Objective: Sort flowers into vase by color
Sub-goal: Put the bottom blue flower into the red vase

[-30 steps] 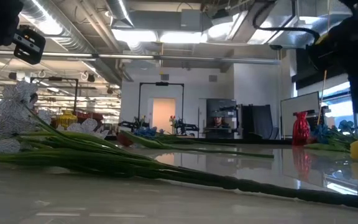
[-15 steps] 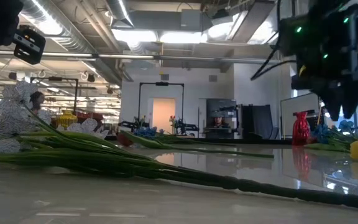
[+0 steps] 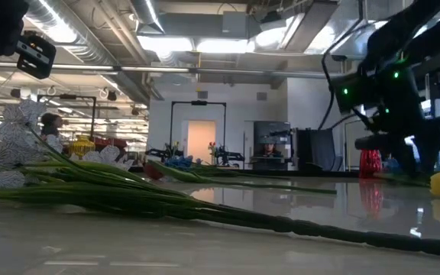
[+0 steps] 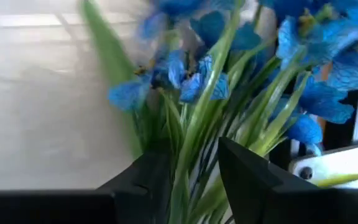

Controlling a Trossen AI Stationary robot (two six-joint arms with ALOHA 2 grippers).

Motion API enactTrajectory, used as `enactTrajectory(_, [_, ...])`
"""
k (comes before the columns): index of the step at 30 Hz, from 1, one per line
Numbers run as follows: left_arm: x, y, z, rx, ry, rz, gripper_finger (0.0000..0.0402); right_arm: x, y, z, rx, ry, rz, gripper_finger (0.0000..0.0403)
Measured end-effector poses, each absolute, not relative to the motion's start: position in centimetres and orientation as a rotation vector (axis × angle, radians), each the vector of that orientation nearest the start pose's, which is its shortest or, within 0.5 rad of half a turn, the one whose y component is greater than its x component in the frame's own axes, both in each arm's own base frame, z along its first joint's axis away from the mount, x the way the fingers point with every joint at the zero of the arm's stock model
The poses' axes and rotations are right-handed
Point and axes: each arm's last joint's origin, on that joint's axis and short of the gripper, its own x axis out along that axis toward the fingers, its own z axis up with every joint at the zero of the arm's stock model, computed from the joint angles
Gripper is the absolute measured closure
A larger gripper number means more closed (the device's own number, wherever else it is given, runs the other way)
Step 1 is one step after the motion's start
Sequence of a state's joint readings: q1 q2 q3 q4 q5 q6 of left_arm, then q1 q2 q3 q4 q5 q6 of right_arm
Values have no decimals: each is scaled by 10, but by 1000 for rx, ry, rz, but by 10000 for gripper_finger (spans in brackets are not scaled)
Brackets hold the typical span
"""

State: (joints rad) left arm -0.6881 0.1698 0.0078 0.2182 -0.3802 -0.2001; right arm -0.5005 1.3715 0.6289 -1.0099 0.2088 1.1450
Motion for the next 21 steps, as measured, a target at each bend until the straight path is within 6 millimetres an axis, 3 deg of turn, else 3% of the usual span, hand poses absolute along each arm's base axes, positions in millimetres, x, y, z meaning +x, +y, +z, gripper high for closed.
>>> enactTrajectory(5, [89, -59, 173, -227, -17, -312, 401, 146, -88, 141, 1017, 1290, -1502, 296])
enactTrajectory(11, [89, -59, 173, -227, -17, -311, 401, 150, -91, 152, 978, 1295, -1484, 391])
enactTrajectory(16, [89, -59, 173, -227, -17, -311, 401, 164, -100, 187, 919, 1285, -1476, 378])
enactTrajectory(21, [89, -59, 173, -227, -17, -312, 401, 187, -105, 234, 901, 1181, -1398, 397])
